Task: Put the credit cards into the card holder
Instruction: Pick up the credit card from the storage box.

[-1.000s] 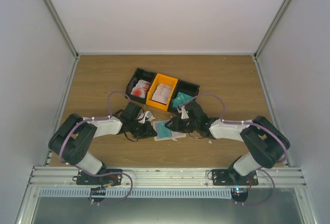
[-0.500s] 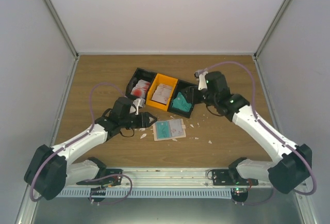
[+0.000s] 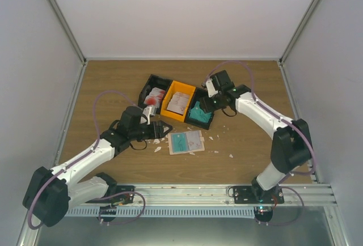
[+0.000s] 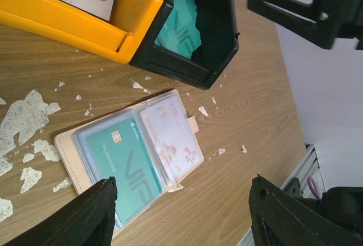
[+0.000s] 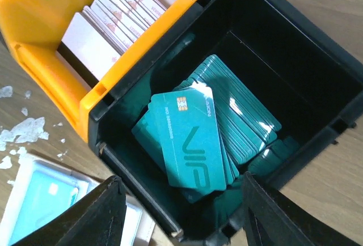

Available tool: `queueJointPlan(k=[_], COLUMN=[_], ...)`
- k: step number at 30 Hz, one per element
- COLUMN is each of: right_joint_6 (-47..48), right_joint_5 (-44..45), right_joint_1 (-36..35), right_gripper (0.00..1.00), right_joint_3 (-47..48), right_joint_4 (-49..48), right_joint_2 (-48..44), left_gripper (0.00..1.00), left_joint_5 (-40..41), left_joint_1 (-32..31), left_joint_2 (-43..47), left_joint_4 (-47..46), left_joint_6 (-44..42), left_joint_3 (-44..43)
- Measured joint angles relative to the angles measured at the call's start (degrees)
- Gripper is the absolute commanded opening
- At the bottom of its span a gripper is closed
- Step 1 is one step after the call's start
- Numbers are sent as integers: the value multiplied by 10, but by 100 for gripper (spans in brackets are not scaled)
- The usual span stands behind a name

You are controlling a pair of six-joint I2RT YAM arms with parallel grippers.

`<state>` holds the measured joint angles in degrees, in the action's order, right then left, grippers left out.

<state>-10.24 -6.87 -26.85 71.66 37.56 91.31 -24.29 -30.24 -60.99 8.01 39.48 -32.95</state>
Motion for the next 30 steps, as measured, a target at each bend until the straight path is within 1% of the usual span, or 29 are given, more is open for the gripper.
queueJointPlan(k=[3, 8, 10, 15, 19, 23, 30], right_joint_6=[13, 24, 27, 30, 34, 41, 55], right_joint_5=[-7, -9, -7, 9, 12, 12, -12], right_joint_1=[0, 0, 0, 0, 0, 0, 1], right_gripper=[51, 47, 47, 50, 49, 42, 36], right_joint_3=[17, 42, 50, 71, 90, 99, 100], right_joint_4=[1, -3, -4, -7, -9, -12, -10], right_joint_2=[37, 90, 111, 160, 192, 205, 211], left_gripper=[65, 64, 63, 62, 61, 61, 60], left_joint_5=[0, -4, -8, -19, -27, -33, -39], left_joint_1=[0, 0, 0, 0, 0, 0, 0], left_joint_2=[-2, -33, -52, -98, -134, -155, -177], left_joint_4=[-2, -17, -24, -52, -67, -79, -91], left_joint_6=[0, 0, 1, 2, 2, 2, 1], left_joint_3=[0, 0, 0, -1, -10, -15, -16])
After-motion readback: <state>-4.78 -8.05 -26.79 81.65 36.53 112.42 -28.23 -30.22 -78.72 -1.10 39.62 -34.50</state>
